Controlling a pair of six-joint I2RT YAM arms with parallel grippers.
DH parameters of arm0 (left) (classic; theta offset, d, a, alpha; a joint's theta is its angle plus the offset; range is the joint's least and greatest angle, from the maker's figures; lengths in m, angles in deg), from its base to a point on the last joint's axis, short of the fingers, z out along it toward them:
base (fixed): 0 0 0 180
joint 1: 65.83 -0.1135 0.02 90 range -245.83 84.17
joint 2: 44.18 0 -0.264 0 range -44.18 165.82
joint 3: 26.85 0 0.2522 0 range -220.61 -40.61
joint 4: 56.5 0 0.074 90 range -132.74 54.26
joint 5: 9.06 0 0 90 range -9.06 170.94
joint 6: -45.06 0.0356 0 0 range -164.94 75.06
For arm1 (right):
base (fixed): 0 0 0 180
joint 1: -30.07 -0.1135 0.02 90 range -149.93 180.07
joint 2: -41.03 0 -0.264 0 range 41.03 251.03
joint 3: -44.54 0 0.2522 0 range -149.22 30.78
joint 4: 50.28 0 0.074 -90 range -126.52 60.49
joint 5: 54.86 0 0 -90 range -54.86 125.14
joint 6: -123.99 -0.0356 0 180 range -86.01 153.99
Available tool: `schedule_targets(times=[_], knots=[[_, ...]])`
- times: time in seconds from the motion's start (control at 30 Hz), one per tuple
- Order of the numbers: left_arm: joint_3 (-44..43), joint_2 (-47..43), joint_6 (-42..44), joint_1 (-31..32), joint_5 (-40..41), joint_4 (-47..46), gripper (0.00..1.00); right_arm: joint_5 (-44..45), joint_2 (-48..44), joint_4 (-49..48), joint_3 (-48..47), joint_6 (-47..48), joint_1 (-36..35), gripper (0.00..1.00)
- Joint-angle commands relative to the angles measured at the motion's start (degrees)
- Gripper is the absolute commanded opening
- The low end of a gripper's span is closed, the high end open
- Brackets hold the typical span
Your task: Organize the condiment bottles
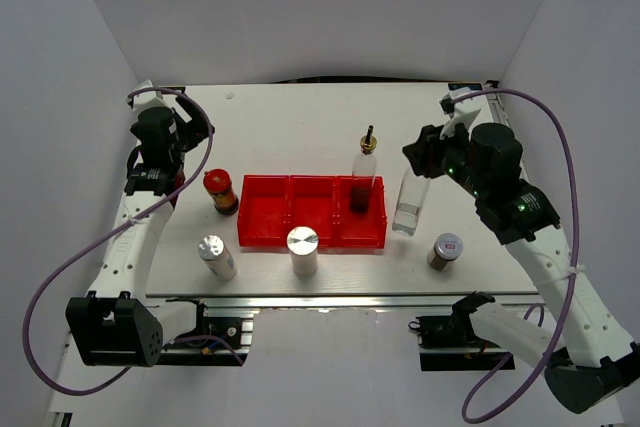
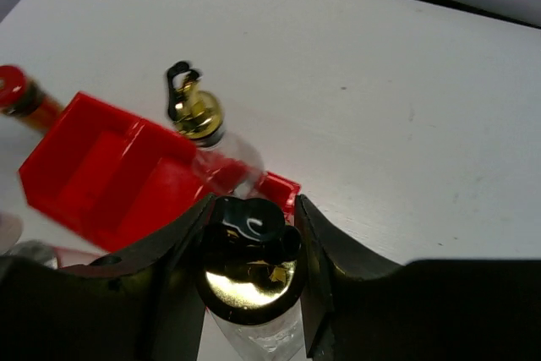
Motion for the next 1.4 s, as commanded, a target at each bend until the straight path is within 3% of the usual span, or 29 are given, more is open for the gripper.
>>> schedule_targets(times=[0.0,0.13,0.53,1.37], knots=[[0.9,-2.4,-0.5,-0.2,-0.6,-0.7,0.98,-15.1,-2.0,-3.6,-1.9,1.1,-0.1,0.0],[1.2,-2.6,-0.6,-0.1,-1.1,-0.8,0.98,-26.8,-0.2,-4.7,-1.9,4.3,-0.1,0.0],[1.3,-2.1,0.3,-0.1,-0.2,-0.3,0.98,-33.3,2.8,-18.0,2.8,4.8,-0.7,0.0],[1.0,-0.9,0.2,-0.1,-0.4,0.5,0.98,-29.2,6.1,-26.8,12.5,3.6,-2.6,0.0]])
